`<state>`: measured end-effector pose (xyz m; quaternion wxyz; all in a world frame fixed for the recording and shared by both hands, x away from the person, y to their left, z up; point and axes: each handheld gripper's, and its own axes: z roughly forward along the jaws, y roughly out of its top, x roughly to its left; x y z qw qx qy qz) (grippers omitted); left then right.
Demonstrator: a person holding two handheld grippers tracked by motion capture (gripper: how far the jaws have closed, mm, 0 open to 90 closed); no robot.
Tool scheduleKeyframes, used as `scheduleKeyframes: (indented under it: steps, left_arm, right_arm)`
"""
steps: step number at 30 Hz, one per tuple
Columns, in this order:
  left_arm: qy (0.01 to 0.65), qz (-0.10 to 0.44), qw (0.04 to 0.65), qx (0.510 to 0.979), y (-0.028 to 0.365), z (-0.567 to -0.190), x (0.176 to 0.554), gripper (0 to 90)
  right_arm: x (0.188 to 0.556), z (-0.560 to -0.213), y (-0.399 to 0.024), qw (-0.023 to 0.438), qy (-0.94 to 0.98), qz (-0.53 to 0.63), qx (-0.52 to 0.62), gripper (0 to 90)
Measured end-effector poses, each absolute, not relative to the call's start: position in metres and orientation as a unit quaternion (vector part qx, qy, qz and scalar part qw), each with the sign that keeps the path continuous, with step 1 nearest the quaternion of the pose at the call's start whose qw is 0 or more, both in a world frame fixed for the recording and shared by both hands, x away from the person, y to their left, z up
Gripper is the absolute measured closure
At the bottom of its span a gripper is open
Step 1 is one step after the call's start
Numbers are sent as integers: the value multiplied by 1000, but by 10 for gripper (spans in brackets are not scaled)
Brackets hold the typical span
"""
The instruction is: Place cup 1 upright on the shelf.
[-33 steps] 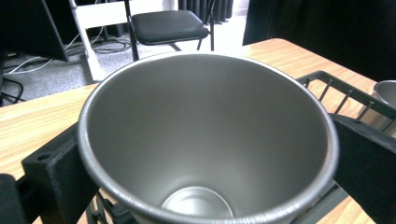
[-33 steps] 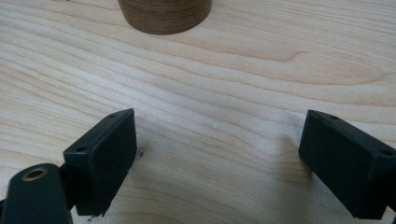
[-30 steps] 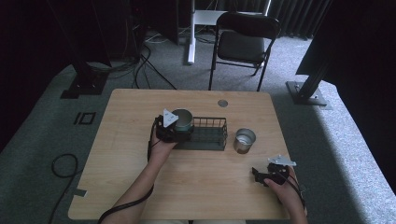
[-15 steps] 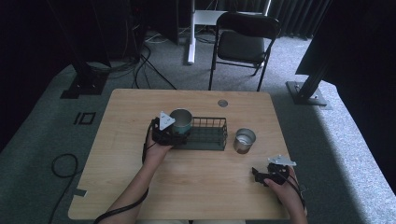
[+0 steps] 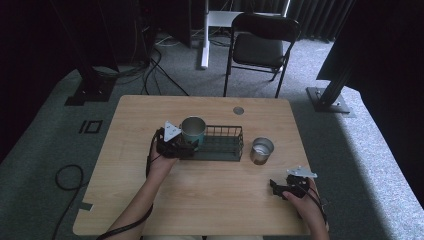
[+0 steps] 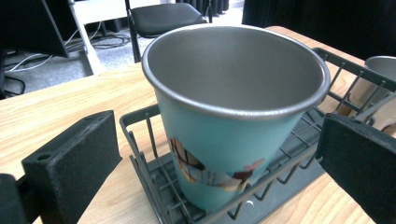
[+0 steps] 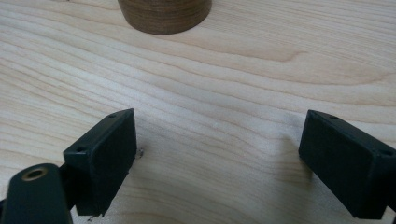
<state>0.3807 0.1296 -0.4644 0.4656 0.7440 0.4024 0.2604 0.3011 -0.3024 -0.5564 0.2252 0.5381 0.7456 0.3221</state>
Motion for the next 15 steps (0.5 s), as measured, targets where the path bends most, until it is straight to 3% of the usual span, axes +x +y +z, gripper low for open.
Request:
scheduleKeyframes:
  steps: [15]
  left_arm:
    - [405,264,465,741,155,-465,364,3]
  right_arm:
    - [301,-556,-302,225,746,322,538,110]
